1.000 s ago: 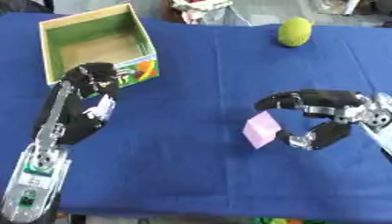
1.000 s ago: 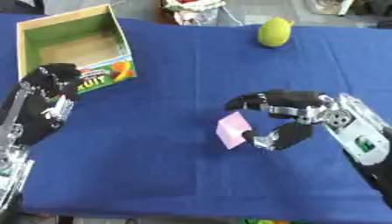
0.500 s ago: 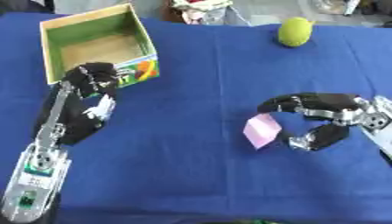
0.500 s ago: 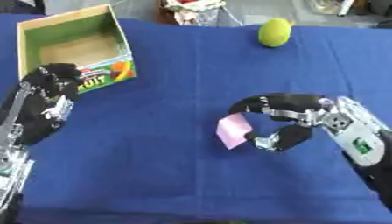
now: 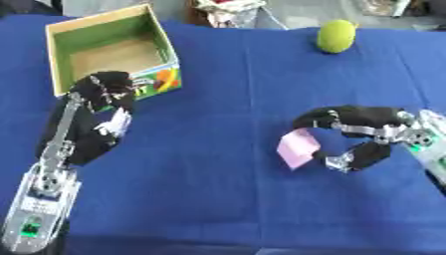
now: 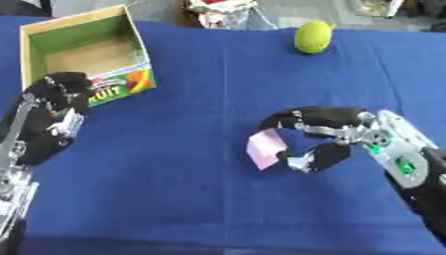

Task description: Pick up objects on the table and place them in the box.

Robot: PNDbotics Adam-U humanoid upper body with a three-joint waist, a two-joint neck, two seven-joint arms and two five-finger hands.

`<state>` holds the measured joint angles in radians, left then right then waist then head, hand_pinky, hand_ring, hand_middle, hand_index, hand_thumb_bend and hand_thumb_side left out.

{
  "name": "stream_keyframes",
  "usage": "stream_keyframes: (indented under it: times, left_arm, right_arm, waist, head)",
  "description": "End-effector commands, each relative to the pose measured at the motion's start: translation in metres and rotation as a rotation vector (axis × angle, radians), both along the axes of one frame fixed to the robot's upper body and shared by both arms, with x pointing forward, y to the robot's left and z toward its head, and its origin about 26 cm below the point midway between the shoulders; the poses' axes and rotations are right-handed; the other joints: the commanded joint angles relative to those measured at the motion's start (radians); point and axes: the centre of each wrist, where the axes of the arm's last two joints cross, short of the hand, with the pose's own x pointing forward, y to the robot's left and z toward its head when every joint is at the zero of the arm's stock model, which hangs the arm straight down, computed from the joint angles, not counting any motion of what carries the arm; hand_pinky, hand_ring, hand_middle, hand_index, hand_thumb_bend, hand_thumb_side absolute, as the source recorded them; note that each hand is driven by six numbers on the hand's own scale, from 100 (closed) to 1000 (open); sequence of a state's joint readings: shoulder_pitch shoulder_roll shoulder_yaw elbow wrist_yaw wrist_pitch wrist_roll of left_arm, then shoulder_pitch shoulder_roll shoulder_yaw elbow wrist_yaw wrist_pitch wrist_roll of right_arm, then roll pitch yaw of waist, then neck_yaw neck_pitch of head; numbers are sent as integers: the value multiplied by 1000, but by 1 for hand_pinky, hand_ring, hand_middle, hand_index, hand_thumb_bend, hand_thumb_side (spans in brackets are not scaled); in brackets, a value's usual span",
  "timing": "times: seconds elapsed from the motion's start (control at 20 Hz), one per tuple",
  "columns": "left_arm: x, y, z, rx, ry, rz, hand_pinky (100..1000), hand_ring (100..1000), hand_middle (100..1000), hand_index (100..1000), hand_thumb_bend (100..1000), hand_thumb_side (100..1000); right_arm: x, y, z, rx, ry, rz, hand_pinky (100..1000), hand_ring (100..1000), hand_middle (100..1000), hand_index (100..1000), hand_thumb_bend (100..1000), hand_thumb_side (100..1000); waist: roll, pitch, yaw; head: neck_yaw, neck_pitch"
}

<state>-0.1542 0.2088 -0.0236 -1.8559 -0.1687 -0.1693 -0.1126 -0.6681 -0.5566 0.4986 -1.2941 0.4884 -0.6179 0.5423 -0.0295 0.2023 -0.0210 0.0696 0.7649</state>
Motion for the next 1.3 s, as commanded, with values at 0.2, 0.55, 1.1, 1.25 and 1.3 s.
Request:
stream_keyframes:
  times: [0.2, 0.55, 1.1, 1.25, 1.3]
  left_arm:
    - [0, 0, 7, 16, -23, -11, 511, 656, 649, 771, 221, 452]
    - [1, 0, 8, 17, -26, -15, 512, 656, 649, 771, 223, 452]
    - [1, -1, 9, 17, -29, -16, 512, 655, 648, 771, 226, 452]
    - [1, -1, 9, 18, -29, -17, 512, 655, 648, 771, 226, 452]
    - [1, -1, 9, 18, -29, -17, 512, 655, 648, 771, 227, 452]
  right_arm:
    - [6, 1, 12, -228, -34, 272, 1000, 974, 929, 1000, 100, 762]
    - [8, 5, 11, -247, -29, 282, 1000, 968, 919, 1000, 100, 770]
    - [9, 1, 5, -273, -11, 272, 998, 961, 913, 1000, 100, 774]
    - [9, 0, 3, -278, -8, 270, 998, 961, 913, 1000, 100, 775]
    - [9, -1, 2, -281, -7, 269, 997, 961, 913, 1000, 100, 775]
  waist:
    - [2, -13, 3]
    - [1, -11, 8]
    - [0, -8, 14]
    - [0, -8, 13]
    - [0, -8, 13]
  head:
    - [-1, 5]
    - [-1, 5]
    - [0, 5]
    - [0, 5]
    - [0, 5]
